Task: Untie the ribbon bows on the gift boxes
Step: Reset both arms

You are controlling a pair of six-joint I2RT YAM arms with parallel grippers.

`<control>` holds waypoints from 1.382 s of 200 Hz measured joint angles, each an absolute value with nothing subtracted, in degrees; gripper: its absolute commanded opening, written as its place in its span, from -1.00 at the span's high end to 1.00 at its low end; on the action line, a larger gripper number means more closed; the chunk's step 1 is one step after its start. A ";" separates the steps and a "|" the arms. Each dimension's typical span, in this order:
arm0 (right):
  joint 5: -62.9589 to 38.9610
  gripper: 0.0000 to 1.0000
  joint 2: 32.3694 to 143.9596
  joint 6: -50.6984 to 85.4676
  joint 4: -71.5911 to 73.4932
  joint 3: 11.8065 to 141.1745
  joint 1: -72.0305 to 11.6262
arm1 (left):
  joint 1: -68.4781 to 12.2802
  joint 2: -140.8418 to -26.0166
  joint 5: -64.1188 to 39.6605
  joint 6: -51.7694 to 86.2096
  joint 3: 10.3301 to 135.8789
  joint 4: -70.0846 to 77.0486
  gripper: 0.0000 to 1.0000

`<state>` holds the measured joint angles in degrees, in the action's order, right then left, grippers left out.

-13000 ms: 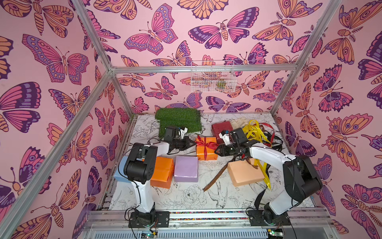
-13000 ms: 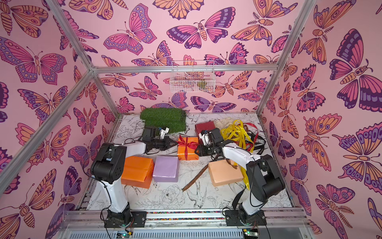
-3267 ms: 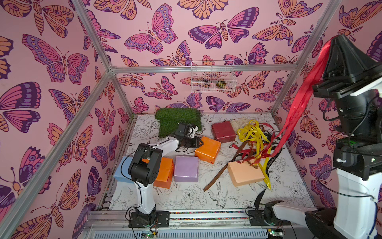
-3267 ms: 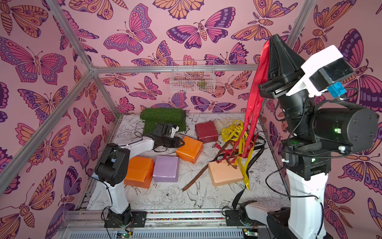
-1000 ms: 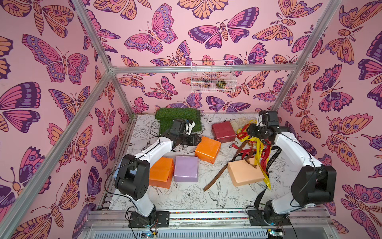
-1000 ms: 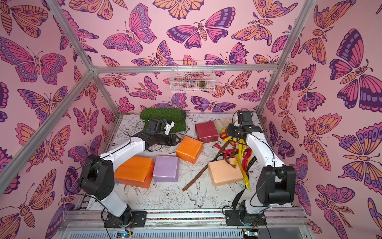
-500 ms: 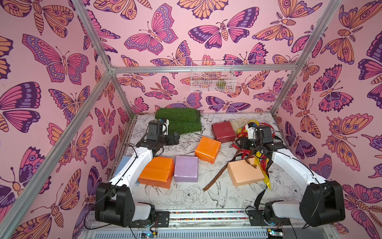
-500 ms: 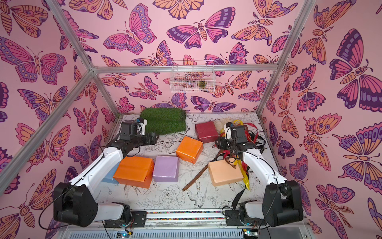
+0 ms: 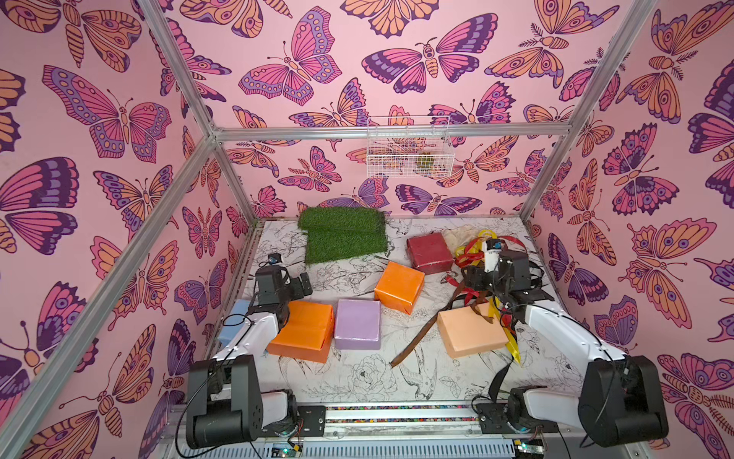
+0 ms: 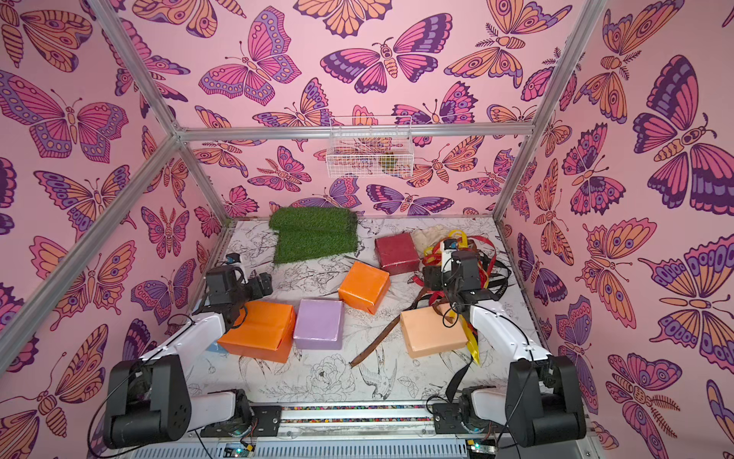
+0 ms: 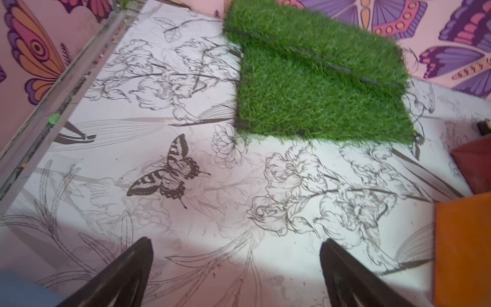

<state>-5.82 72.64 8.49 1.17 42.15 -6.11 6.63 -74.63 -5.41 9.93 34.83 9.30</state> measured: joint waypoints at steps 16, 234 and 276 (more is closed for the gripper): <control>-4.93 -0.57 71.77 8.51 4.43 39.38 -3.29 | 8.51 -75.55 -5.91 10.48 32.01 13.74 -1.00; -3.95 -0.62 78.37 7.01 43.33 18.87 4.84 | 5.91 -83.02 -4.38 4.16 23.51 47.03 -1.00; -5.80 -0.67 86.24 6.00 52.69 17.30 4.84 | 3.81 -85.82 -2.98 1.43 23.83 51.79 -1.00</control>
